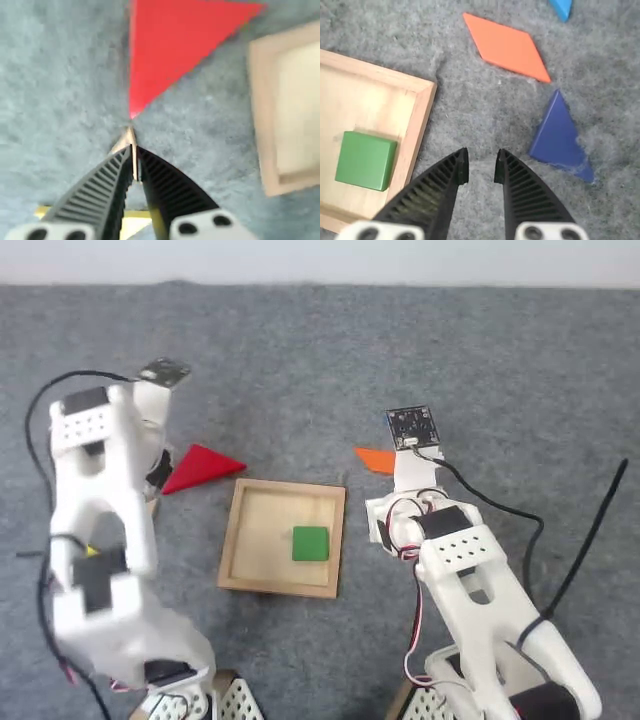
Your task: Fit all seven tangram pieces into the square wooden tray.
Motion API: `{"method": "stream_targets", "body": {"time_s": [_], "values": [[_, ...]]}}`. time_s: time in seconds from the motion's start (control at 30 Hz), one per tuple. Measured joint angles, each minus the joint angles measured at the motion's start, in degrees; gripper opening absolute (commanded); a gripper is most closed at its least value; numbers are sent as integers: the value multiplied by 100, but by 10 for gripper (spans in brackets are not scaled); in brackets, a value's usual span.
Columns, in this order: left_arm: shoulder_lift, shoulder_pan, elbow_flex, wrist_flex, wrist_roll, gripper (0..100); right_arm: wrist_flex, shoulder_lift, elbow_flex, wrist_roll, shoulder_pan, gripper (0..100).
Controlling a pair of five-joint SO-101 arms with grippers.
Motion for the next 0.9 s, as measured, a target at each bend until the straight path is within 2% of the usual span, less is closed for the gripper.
{"method": "stream_targets", "body": {"time_s": [0.1,0.23,0.33,0.4,0.53,0.7,0.83,0.9], "values": [[-809,237,563,-431,-835,167,0,0,0,0,0,108],[-1011,440,607,-1046,-1556,246,0,0,0,0,0,108],[-835,457,607,-1495,-2295,291,0,0,0,0,0,108],[-536,475,607,-1679,-3033,314,0,0,0,0,0,108],[79,519,554,-1749,-4352,318,0,0,0,0,0,108],[800,510,-220,-1723,-4536,323,0,0,0,0,0,108],[1512,580,-932,-1459,-4536,393,0,0,0,0,0,108],[1873,580,-1310,-1257,-4536,397,0,0,0,0,0,108]]}}
